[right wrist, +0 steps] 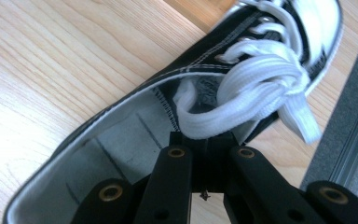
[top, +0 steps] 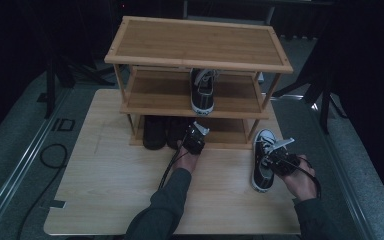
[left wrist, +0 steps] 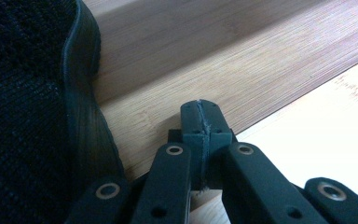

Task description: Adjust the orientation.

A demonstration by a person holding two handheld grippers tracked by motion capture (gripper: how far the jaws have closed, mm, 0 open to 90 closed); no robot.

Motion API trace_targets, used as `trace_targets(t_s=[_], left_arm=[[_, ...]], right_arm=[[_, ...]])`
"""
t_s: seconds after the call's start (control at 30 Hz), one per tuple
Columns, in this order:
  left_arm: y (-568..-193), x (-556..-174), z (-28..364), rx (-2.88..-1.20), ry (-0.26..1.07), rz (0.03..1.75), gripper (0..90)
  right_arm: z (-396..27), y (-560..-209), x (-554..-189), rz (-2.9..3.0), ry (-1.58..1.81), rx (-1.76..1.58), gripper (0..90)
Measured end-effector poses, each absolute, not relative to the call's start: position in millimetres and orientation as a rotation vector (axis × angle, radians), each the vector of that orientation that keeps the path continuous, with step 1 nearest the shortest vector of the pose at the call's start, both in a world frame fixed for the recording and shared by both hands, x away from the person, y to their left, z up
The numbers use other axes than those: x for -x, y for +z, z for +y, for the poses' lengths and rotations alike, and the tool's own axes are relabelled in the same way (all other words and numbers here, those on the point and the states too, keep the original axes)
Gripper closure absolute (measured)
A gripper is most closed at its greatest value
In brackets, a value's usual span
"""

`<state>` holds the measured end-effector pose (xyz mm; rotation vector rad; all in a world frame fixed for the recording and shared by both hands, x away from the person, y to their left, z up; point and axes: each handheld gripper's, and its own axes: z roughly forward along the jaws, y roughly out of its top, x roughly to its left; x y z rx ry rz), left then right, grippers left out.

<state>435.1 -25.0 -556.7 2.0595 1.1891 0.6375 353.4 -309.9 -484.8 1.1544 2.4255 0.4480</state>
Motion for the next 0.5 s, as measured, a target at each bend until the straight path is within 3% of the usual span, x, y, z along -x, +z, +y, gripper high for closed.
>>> trace_targets(t_s=[0.5], left_arm=[[-557, -435, -25, -2.061, 0.645, 1.188, 89.8]], right_arm=[[-337, -459, -338, 2.366, 0.569, -1.231, 88.0]])
